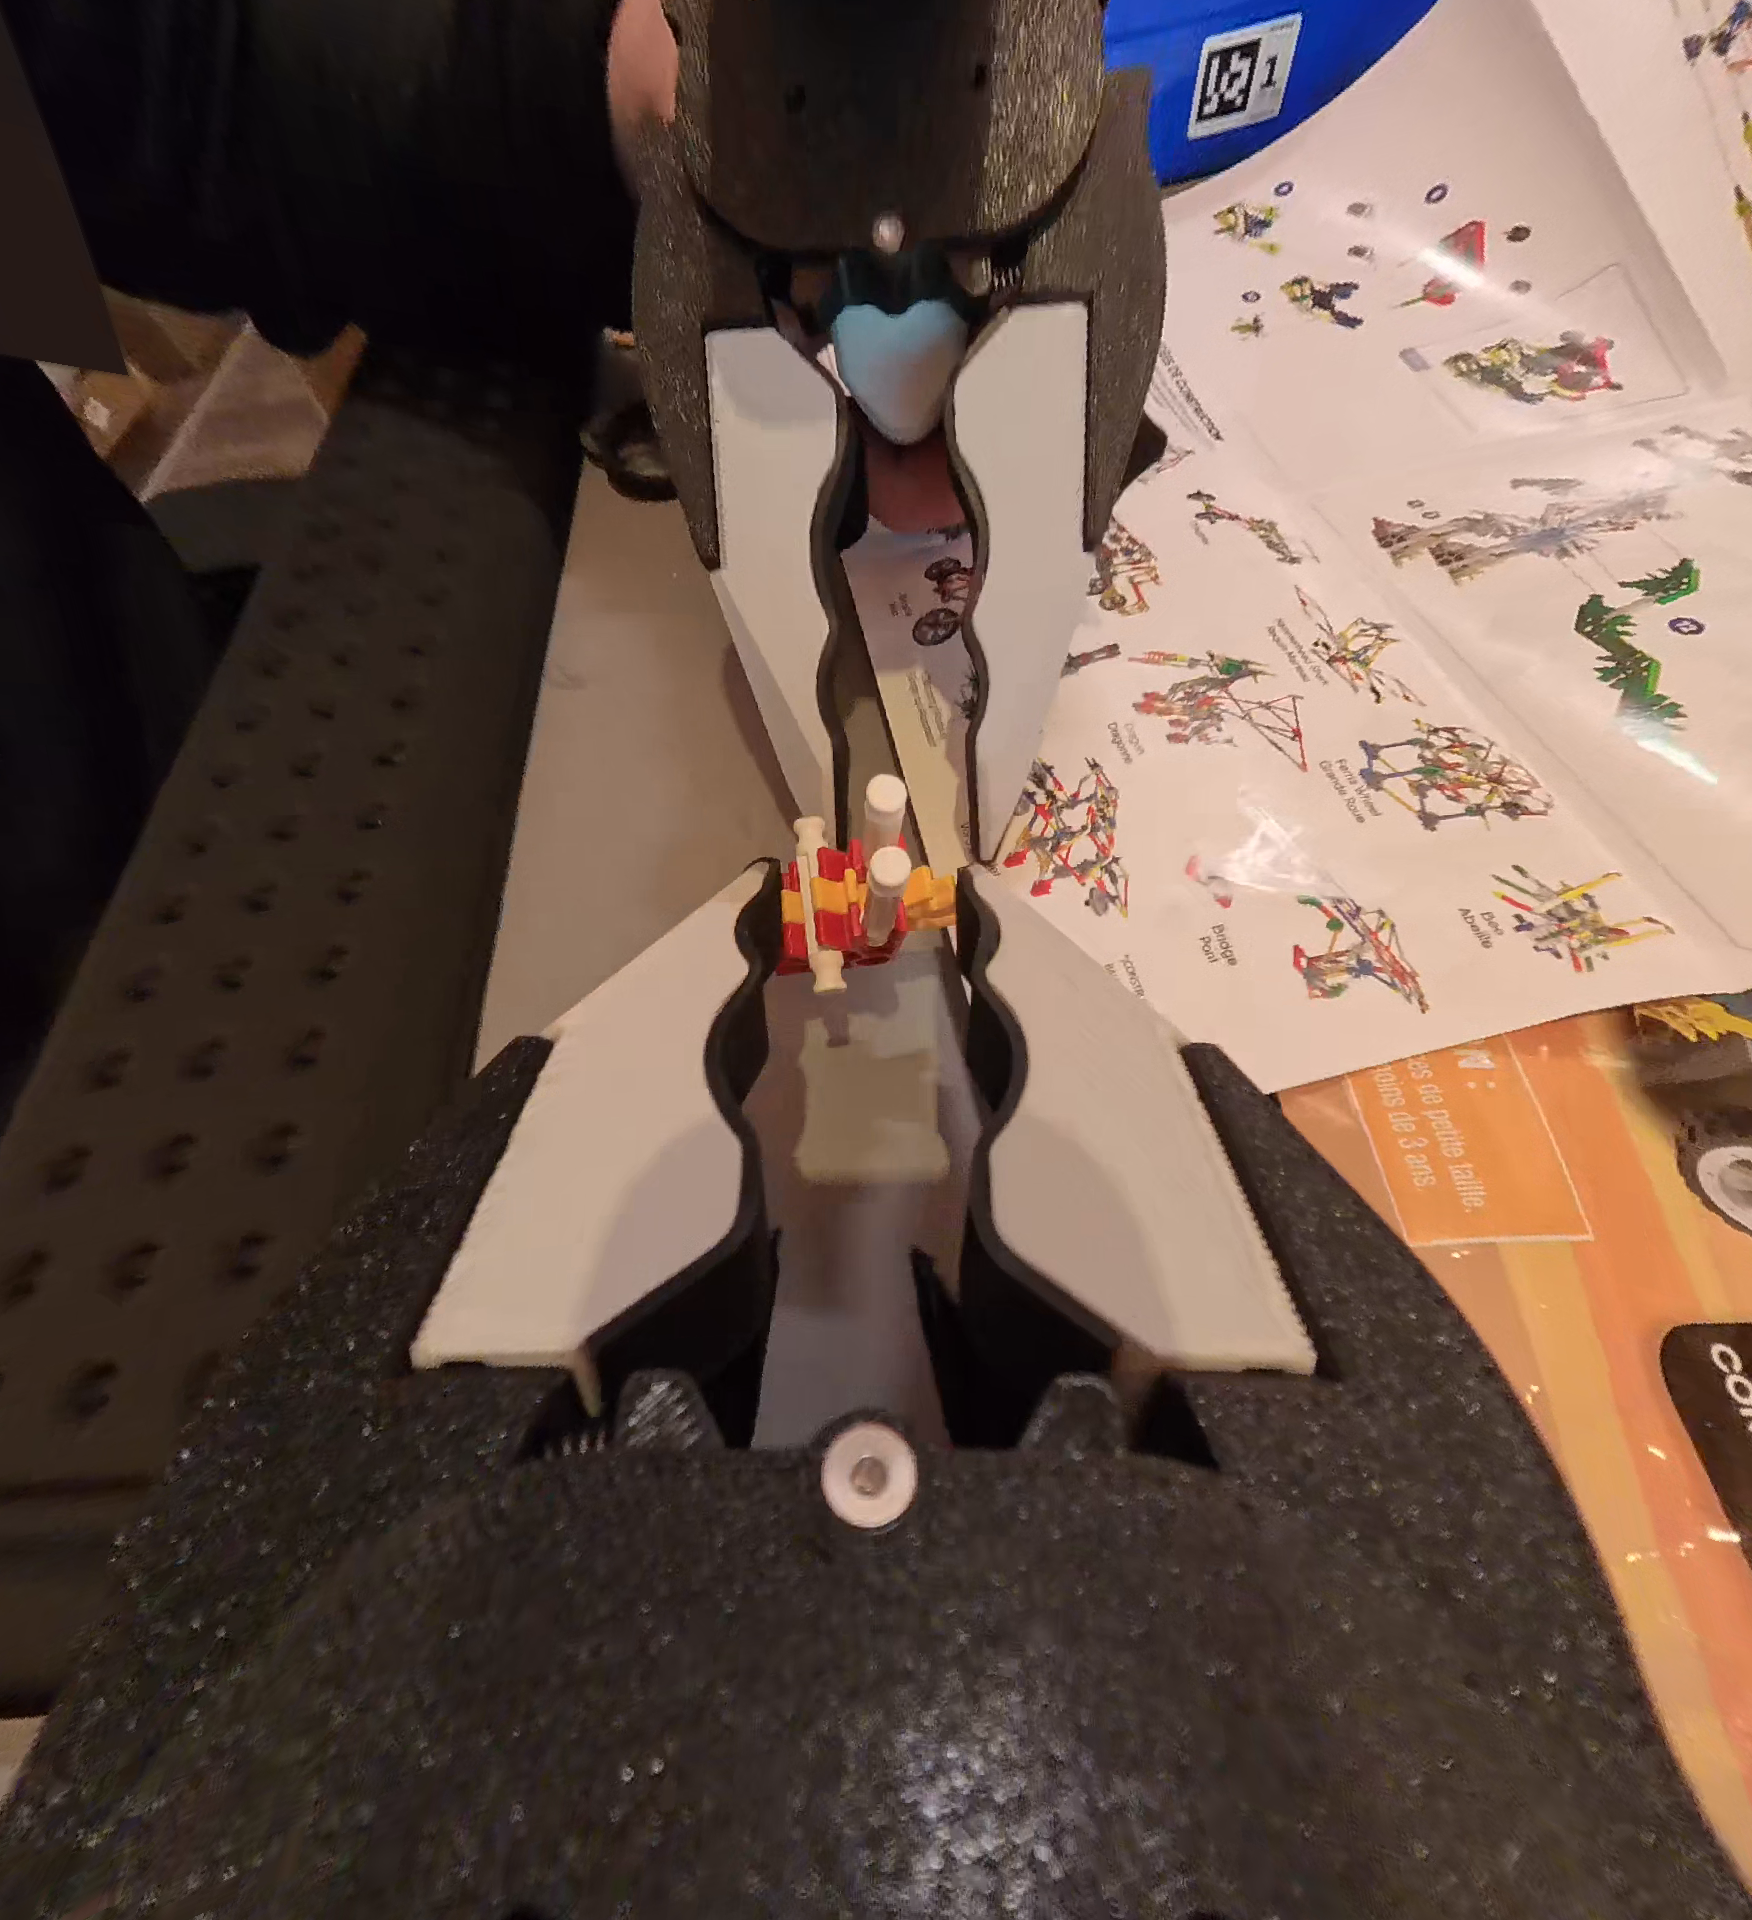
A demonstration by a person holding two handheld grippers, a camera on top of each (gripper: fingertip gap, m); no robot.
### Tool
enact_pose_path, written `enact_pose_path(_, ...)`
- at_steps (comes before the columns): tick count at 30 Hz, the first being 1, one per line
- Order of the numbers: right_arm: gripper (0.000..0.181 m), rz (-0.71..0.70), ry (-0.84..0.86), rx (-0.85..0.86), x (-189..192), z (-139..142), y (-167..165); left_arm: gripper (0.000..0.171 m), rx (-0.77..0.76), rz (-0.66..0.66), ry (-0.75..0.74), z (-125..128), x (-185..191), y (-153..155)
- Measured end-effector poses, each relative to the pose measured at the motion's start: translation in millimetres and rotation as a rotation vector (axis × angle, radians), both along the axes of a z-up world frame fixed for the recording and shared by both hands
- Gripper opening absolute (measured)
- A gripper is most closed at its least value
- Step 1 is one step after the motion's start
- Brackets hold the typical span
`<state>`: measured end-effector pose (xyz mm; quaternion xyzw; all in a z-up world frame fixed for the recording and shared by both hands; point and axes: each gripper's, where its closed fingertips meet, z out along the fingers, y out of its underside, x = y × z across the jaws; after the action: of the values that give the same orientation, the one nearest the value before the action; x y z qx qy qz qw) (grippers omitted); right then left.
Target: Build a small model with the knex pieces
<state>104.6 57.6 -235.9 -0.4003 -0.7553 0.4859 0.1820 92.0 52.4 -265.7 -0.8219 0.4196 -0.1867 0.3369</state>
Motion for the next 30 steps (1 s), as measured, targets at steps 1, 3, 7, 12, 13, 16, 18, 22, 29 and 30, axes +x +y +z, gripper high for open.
enact_pose_path(1,0.033,0.006,0.006,-0.016,1,2,0,0.026,-0.007,0.005,0.011,-4,-1,0)
enact_pose_path(3,0.033,0.025,0.028,-0.06,3,9,-3,0.028,-0.02,0.004,0.044,-12,-3,0)
enact_pose_path(7,0.033,0.061,0.1,-0.158,8,29,-6,0.029,0.008,0.005,0.023,-5,-1,3)
enact_pose_path(12,0.033,0.111,0.212,-0.318,16,63,-9,0.032,0.092,-0.01,-0.182,35,19,4)
enact_pose_path(13,0.033,0.12,0.231,-0.349,18,69,-8,0.032,0.098,-0.022,-0.234,45,24,3)
enact_pose_path(16,0.033,0.151,0.283,-0.434,23,86,-9,0.031,0.133,-0.024,-0.338,67,33,2)
enact_pose_path(18,0.033,0.16,0.3,-0.469,24,92,-8,0.031,0.168,-0.019,-0.37,77,37,3)
enact_pose_path(22,0.033,0.176,0.303,-0.519,25,96,-8,0.031,0.209,-0.013,-0.376,85,43,4)
enact_pose_path(29,0.033,0.18,0.298,-0.555,23,97,-7,0.03,0.261,0.002,-0.394,94,45,7)
enact_pose_path(30,0.033,0.178,0.301,-0.556,23,98,-7,0.031,0.265,-0.001,-0.399,96,46,6)
